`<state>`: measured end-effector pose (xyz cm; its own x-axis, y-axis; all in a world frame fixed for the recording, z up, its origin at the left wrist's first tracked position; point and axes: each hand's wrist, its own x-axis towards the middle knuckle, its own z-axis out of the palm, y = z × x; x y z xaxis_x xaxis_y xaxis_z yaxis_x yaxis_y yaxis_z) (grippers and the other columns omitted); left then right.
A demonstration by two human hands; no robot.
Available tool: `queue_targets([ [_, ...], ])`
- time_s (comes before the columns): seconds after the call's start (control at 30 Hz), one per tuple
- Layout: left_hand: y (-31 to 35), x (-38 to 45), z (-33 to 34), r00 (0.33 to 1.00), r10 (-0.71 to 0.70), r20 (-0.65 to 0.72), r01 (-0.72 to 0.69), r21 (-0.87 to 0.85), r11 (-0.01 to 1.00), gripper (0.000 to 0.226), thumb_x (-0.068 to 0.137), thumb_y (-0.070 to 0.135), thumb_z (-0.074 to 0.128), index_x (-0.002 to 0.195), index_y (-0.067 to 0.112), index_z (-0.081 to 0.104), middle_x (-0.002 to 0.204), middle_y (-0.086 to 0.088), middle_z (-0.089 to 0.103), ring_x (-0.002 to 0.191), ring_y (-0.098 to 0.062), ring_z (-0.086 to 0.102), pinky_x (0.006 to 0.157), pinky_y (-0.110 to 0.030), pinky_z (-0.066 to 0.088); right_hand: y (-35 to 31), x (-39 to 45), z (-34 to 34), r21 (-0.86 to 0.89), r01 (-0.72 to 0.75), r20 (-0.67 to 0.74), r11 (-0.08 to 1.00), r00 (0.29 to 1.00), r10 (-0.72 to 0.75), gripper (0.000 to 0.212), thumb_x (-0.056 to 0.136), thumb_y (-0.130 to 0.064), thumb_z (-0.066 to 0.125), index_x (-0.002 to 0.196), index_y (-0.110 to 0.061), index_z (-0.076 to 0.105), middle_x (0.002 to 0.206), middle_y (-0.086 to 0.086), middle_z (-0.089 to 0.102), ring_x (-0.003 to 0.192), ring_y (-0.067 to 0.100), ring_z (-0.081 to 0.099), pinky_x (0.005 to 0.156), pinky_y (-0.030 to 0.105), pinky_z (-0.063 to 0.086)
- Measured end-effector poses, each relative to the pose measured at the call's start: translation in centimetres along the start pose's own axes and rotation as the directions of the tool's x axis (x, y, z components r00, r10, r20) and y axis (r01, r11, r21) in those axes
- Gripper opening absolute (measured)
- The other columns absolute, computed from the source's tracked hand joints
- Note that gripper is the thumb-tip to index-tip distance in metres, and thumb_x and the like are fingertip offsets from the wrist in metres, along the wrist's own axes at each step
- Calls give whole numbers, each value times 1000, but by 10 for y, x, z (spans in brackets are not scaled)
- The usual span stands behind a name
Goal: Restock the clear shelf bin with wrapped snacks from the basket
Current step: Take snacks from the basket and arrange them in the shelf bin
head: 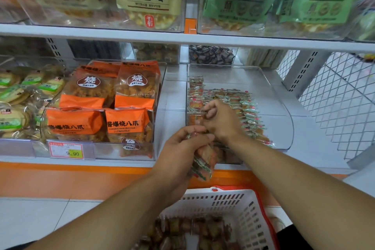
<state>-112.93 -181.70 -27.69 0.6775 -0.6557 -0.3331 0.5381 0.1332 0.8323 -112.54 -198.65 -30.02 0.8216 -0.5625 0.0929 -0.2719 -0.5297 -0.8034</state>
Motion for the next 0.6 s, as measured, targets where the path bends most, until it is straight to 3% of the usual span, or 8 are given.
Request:
queue_targets([
  [0.13,6,2,1,998,56,17,-55,-43,998,19,80,17,77,99,17,75,97,-13,75,86,-29,72,81,-46,55,-10,4,-4,-67,-47,166,997,984,57,26,80,-6,75,91,-20,56,74,-4,62,77,17,62,56,25,37],
  [0.23,10,3,-1,986,152,-65,-154,-36,987,10,83,25,74,92,21,73,91,-7,75,86,-25,71,69,-39,58,-29,-5,-29,-129,-40,115,991,992,55,15,88,-22,71,91,-28,58,77,-9,65,73,12,65,57,25,41],
  [0.3,13,1,-4,952,272,-140,-271,27,962,8,89,28,71,96,25,72,88,-6,75,83,-24,72,72,-42,59,-41,-22,-49,112,-115,156,987,983,97,14,89,-37,71,93,-25,64,84,-2,70,70,15,68,60,32,51],
  [0.37,19,-1,-6,894,413,-175,-401,100,911,7,93,30,68,100,31,71,86,-5,75,78,-21,73,72,-44,61,-52,-44,-61,467,-373,498,802,860,110,34,87,-43,73,106,-15,69,98,13,73,77,25,72,66,39,59],
  [0.43,23,-3,-5,835,528,-154,-503,170,847,9,97,32,63,104,32,68,84,1,75,75,-16,72,65,-37,62,-62,-64,-60,527,-552,711,646,703,22,41,87,-38,74,119,-13,69,111,19,71,89,31,72,73,38,59],
  [0.47,23,-4,-4,814,565,-136,-536,198,820,11,99,32,60,106,31,67,85,4,75,76,-12,71,64,-32,60,-65,-71,-56,536,-575,735,618,678,-7,40,88,-32,72,123,-13,68,117,20,69,97,33,71,76,38,58],
  [0.53,23,-5,-3,788,606,-106,-573,234,786,15,101,34,54,111,30,66,87,7,73,80,-9,70,67,-24,58,-69,-77,-50,568,-581,721,583,693,-13,39,91,-21,66,129,-13,64,125,18,67,112,35,66,79,36,58],
  [0.6,22,-6,-3,780,618,-95,-582,253,773,19,100,38,52,113,32,65,90,8,72,82,-8,69,70,-23,58,-70,-80,-47,587,-618,715,523,698,22,42,89,-13,65,131,-8,61,124,17,67,111,32,67,76,35,59],
])
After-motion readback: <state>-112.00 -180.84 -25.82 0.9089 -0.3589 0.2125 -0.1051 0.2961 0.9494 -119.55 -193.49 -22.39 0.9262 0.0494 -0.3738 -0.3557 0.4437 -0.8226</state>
